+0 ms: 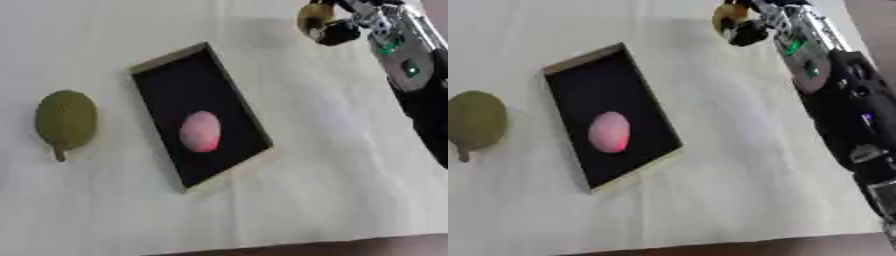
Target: Pick up objects on the table and place them in the box.
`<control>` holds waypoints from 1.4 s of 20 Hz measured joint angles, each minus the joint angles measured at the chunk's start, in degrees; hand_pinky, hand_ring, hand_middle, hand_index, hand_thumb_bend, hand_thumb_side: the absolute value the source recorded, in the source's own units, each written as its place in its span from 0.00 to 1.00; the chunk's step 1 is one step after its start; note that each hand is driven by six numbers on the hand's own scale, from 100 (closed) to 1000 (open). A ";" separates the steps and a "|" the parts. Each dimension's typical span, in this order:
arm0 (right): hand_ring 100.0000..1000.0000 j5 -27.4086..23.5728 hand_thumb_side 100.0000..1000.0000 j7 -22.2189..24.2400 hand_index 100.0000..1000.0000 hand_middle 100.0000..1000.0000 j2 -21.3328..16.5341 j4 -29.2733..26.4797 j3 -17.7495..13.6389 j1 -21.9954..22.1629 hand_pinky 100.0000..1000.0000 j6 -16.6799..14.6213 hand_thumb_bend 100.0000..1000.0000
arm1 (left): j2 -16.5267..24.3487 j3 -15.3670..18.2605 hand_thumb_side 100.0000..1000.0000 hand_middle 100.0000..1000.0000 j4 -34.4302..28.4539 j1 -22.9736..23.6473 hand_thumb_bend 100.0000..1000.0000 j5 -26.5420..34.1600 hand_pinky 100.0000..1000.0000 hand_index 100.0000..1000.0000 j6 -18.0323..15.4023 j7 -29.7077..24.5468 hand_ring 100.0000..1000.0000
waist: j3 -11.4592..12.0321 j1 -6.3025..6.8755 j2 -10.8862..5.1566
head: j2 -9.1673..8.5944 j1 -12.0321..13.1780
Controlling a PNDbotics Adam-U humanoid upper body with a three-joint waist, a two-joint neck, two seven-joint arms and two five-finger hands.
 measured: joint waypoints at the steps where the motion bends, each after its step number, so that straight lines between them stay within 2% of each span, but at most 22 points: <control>1: 0.65 -0.45 0.00 0.67 0.64 0.46 -0.36 -2.32 0.55 0.15 0.82 -0.19 0.00 | 0.00 0.00 0.64 0.81 0.00 0.00 0.39 0.00 0.66 0.79 0.01 -0.01 0.79 | 0.00 -0.01 -0.03 | 0.00 -0.01; 8: 0.64 -3.76 0.00 6.84 0.64 0.46 -0.81 -15.53 5.86 0.01 0.81 -1.82 0.00 | 0.00 0.00 0.64 0.81 0.00 -0.02 0.39 0.02 0.66 0.79 0.01 -0.04 0.80 | 0.19 -0.12 -0.16 | 0.01 -0.05; 16: 0.64 -6.27 0.00 13.05 0.64 0.47 3.62 -24.11 11.72 -0.44 0.81 -3.65 0.00 | -0.01 -0.01 0.63 0.81 0.00 -0.37 0.39 0.11 0.66 0.79 0.02 -0.24 0.80 | 0.67 -0.35 -0.40 | 0.02 -0.51; 22: 0.64 -4.07 0.00 14.99 0.64 0.47 7.43 -24.92 14.38 -0.75 0.81 -4.53 0.00 | -0.01 -0.03 0.64 0.81 0.00 -0.39 0.39 0.16 0.66 0.79 -0.09 -0.38 0.80 | 0.67 -0.38 -0.45 | 0.03 -1.07; 28: 0.65 0.63 0.00 14.14 0.65 0.48 11.61 -19.43 15.86 -0.71 0.81 -5.00 0.00 | -0.04 -0.04 0.64 0.81 0.00 -0.43 0.39 0.29 0.66 0.79 -0.03 -0.50 0.80 | 0.71 -0.38 -0.46 | 0.03 -1.48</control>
